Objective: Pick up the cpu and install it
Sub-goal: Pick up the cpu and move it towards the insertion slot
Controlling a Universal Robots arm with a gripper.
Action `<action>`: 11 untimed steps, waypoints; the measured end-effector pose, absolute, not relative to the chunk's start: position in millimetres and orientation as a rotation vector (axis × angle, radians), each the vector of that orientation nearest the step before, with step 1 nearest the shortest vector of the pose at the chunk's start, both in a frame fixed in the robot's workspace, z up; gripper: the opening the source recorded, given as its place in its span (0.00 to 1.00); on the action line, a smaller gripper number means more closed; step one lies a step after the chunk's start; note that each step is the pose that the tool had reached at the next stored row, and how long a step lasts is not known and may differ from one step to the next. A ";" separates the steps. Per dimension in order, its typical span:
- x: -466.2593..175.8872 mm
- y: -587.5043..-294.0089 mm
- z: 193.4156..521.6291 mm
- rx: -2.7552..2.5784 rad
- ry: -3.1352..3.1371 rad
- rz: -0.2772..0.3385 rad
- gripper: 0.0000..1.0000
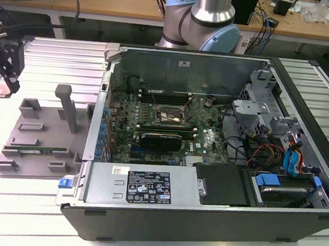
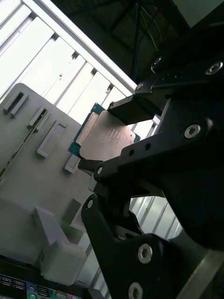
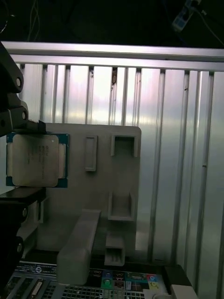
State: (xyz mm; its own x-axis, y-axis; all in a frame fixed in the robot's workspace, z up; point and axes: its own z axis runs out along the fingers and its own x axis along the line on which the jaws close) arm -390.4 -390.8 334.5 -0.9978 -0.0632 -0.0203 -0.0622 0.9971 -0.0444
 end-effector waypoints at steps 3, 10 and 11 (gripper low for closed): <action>-390.4 -390.8 338.9 -0.098 3.118 -0.069 0.55; -390.4 -390.6 349.6 -0.098 3.118 -0.070 0.55; -390.4 -390.6 351.1 -0.098 3.118 -0.070 0.55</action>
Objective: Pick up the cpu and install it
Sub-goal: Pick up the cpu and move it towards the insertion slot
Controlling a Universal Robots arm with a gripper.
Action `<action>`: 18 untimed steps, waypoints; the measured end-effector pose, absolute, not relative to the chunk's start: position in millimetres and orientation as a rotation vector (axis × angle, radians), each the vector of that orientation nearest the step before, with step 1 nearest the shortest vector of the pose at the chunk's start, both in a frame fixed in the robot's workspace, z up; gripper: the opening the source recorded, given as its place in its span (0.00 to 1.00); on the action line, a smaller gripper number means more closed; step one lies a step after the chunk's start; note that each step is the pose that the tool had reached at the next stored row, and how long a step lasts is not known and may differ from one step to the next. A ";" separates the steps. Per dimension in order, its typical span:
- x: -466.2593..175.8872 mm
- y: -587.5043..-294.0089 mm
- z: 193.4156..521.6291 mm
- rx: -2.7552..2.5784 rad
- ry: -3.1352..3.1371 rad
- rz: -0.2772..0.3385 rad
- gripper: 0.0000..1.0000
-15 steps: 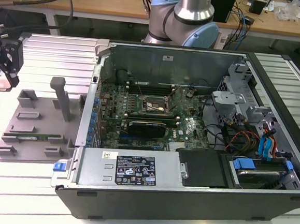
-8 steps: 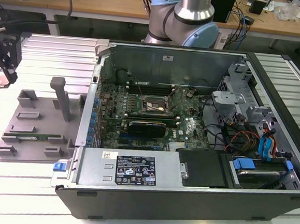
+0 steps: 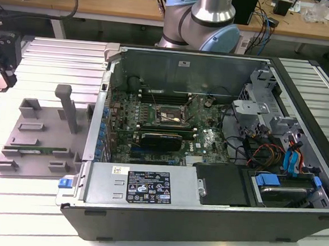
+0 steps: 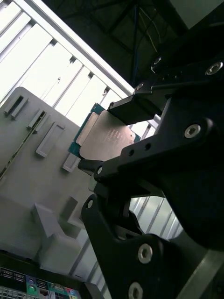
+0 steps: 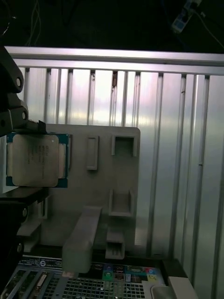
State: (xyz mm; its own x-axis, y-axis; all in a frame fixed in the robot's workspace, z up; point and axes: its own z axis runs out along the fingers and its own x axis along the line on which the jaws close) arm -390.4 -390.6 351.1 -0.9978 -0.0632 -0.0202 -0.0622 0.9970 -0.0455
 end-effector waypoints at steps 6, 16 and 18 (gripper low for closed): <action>-390.4 -390.5 360.8 -0.098 3.118 -0.071 0.55; -390.4 -390.3 377.6 -0.098 3.118 -0.075 0.55; -390.4 -390.2 382.7 -0.098 3.118 -0.077 0.55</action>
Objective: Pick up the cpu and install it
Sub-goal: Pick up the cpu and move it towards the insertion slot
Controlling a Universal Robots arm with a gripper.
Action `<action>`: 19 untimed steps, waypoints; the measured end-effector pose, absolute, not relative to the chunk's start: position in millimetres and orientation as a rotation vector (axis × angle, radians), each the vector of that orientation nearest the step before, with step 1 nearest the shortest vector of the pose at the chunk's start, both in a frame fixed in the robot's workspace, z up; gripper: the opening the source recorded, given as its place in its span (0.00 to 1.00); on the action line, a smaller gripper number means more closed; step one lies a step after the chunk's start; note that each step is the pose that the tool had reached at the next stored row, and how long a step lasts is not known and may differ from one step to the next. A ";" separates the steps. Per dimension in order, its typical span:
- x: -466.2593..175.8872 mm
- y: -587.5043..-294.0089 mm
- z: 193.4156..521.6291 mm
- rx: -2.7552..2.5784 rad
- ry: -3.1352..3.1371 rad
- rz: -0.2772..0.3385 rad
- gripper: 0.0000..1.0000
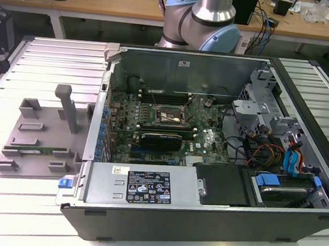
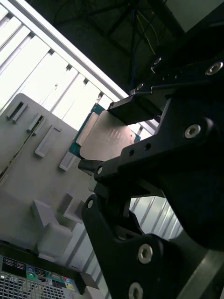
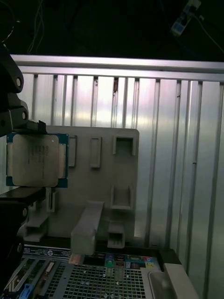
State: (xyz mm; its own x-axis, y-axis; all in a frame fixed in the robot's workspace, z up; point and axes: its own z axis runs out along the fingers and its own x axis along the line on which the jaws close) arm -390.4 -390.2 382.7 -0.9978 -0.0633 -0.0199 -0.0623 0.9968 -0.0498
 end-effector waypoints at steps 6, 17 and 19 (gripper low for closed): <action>-390.4 -390.1 392.0 -0.098 3.118 -0.080 0.55; -390.5 -389.8 408.2 -0.098 3.118 -0.082 0.55; -390.4 -389.8 408.6 -0.098 3.118 -0.061 0.55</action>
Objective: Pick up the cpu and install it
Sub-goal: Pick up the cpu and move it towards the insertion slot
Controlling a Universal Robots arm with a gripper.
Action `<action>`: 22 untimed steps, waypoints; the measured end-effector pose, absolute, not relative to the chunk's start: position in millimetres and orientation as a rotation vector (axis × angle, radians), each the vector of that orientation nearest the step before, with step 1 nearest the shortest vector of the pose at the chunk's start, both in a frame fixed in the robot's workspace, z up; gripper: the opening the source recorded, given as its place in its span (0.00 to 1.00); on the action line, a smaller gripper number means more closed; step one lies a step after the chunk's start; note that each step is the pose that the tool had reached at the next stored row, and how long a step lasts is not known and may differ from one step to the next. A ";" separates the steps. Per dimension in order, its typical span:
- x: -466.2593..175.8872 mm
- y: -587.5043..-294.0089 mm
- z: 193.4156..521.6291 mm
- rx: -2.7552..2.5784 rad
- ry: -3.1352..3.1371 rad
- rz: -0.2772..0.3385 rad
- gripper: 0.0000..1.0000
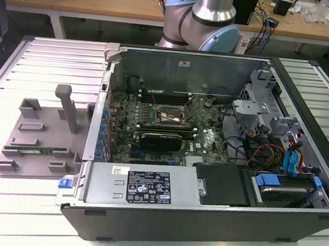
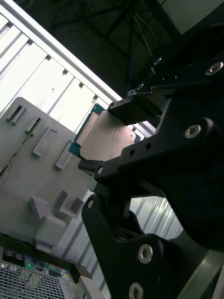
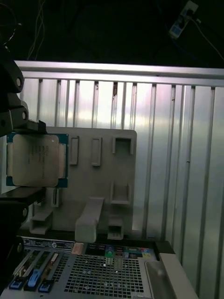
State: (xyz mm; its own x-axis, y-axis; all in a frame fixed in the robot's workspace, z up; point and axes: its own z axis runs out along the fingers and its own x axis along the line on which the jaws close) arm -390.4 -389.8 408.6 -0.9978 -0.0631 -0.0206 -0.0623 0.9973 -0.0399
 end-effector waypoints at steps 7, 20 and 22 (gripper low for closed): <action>-390.4 -389.9 408.6 -0.097 3.117 -0.016 0.55; -342.5 -390.0 408.6 -0.097 3.117 -0.016 0.55; -337.3 -389.9 408.6 -0.097 3.117 -0.016 0.55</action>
State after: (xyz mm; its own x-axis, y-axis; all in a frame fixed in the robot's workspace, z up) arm -337.3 -389.9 408.6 -0.9978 -0.0624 -0.0223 -0.0622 0.9980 -0.0112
